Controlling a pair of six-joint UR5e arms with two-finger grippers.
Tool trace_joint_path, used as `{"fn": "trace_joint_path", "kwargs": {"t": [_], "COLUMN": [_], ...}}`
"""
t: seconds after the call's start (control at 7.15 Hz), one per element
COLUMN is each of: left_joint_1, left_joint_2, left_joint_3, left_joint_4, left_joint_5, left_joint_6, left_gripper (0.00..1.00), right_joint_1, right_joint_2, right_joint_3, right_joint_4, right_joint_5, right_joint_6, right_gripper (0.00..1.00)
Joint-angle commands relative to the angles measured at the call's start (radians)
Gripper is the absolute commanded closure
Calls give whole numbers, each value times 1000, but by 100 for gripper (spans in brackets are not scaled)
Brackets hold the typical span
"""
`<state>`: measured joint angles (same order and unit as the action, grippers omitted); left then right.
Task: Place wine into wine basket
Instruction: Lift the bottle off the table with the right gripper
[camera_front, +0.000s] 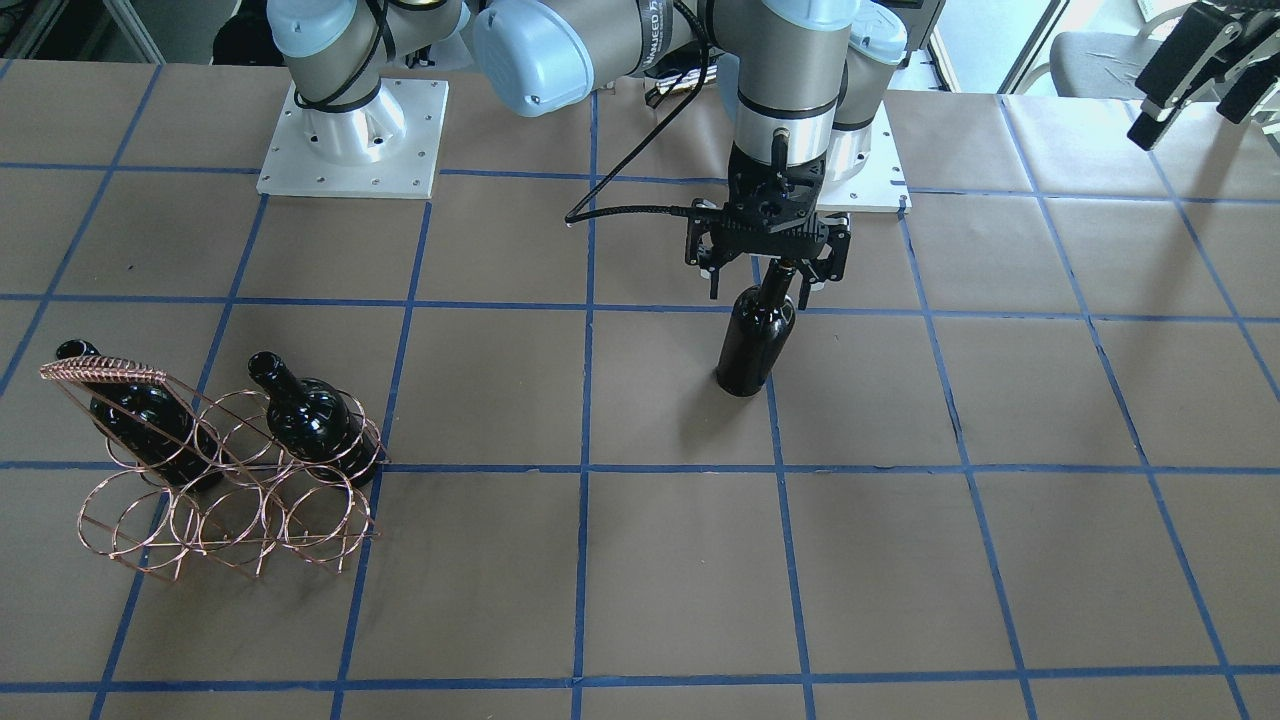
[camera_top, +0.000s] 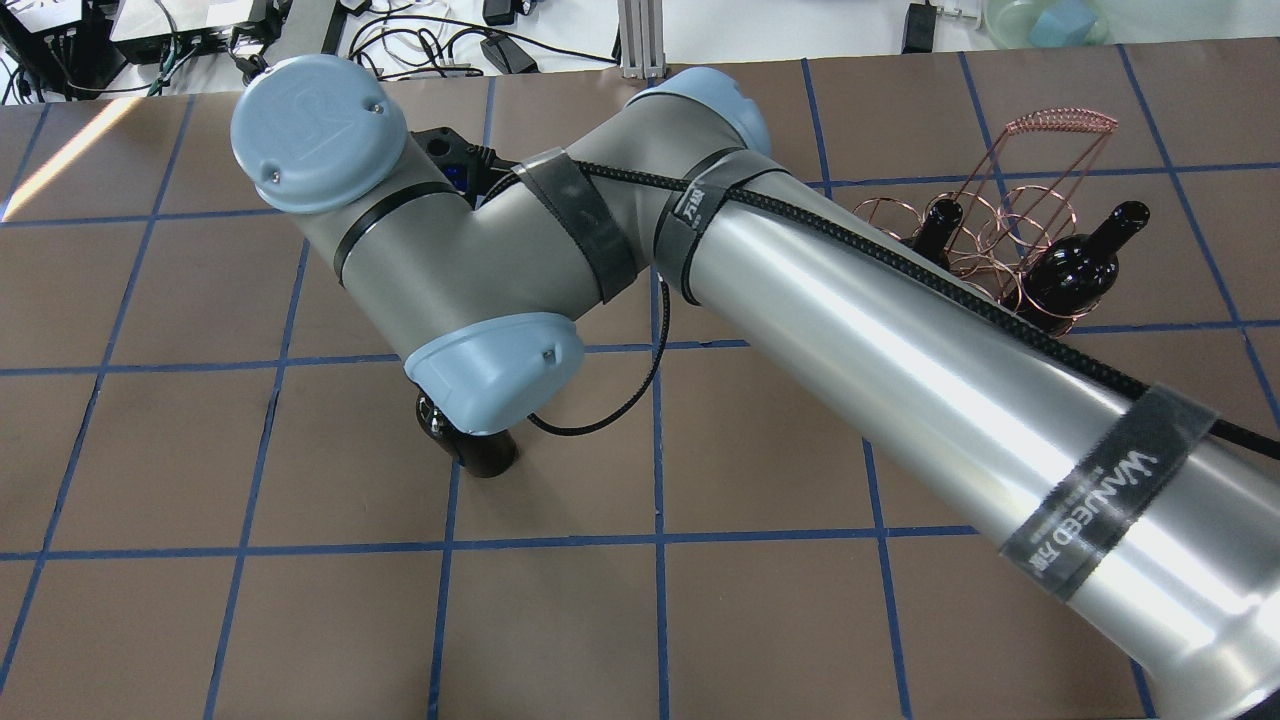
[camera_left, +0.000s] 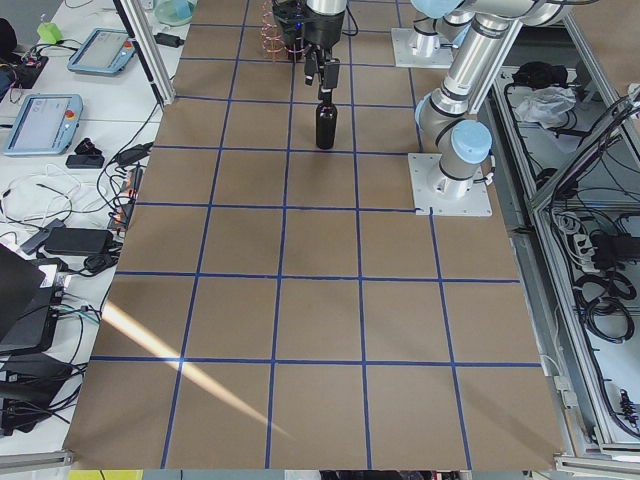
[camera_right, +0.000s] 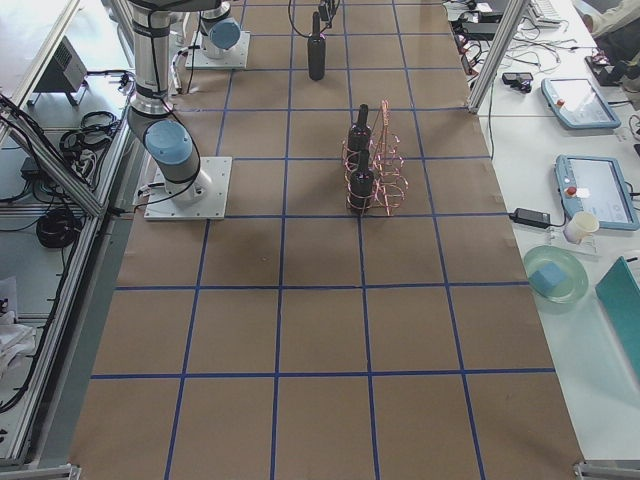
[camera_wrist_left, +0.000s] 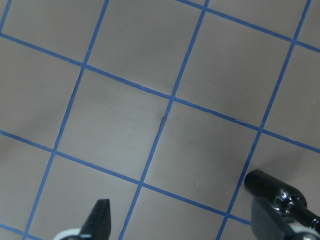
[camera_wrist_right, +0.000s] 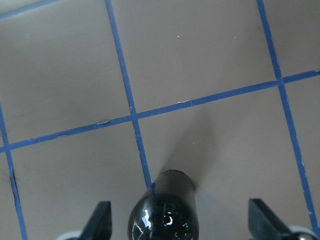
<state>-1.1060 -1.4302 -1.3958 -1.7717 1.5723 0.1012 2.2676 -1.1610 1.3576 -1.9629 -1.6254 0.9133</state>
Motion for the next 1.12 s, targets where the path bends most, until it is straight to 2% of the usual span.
{"fn": "trace_joint_path", "kwargs": {"t": [0.0, 0.42, 0.56, 0.7, 0.98], "left_joint_1": [0, 0, 0, 0, 0], "left_joint_2": [1, 1, 1, 1, 1], "left_joint_3": [0, 0, 0, 0, 0], "left_joint_4": [0, 0, 0, 0, 0], "left_joint_5": [0, 0, 0, 0, 0], "left_joint_6": [0, 0, 0, 0, 0], "left_gripper": [0, 0, 0, 0, 0], "right_joint_1": [24, 32, 32, 32, 32], "right_joint_2": [18, 18, 20, 18, 18], "right_joint_3": [14, 43, 44, 43, 44], "right_joint_4": [-1, -10, -28, -30, -22], "right_joint_5": [1, 2, 36, 45, 62], "right_joint_6": [-17, -45, -50, -56, -37], "right_gripper": [0, 1, 1, 11, 21]}}
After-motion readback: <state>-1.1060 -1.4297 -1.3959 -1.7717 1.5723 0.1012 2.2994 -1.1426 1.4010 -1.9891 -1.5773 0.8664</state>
